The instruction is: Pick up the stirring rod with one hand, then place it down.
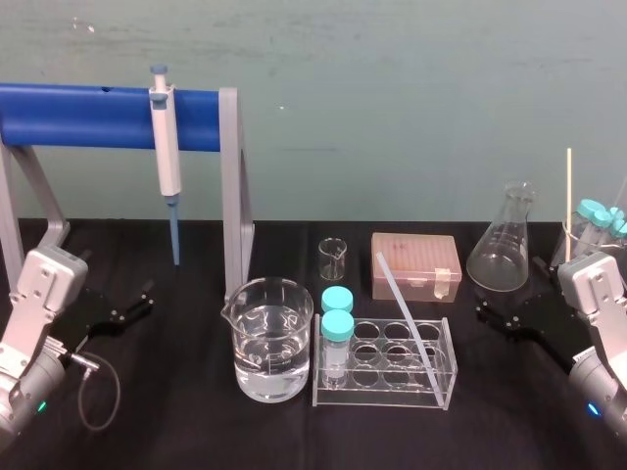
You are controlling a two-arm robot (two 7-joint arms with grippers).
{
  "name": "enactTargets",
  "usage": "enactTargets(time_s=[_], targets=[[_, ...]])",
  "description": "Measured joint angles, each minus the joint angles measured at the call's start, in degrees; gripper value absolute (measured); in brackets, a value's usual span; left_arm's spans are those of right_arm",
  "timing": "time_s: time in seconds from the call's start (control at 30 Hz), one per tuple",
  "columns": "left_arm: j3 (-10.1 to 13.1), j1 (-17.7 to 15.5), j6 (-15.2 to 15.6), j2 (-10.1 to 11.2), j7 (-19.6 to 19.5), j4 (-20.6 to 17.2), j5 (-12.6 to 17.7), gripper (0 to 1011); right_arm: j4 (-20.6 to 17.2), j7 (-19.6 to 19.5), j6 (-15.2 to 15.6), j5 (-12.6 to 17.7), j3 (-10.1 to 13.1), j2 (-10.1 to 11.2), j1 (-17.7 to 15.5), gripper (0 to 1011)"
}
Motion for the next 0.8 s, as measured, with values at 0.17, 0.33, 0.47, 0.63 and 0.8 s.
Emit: enactTargets(time_s=[0.17,0.33,0.47,0.63,0.8], targets=[[0.0,0.0,0.0,0.0,0.0,0.0,0.0,1000,0.0,0.0,0.0,0.0,0.0,0.0,0.0,1004],[0.0,0.0,0.0,0.0,0.0,0.0,0.0,1000,0.0,0.0,0.0,0.0,0.0,0.0,0.0,1004],[0.0,0.0,0.0,0.0,0.0,0.0,0.0,1000,0.0,0.0,0.0,0.0,0.0,0.0,0.0,1004],[0.0,0.0,0.0,0.0,0.0,0.0,0.0,1000,0.0,0.0,0.0,0.0,0.0,0.0,0.0,1004],[0.0,0.0,0.0,0.0,0.0,0.0,0.0,1000,0.0,0.0,0.0,0.0,0.0,0.0,0.0,1004]])
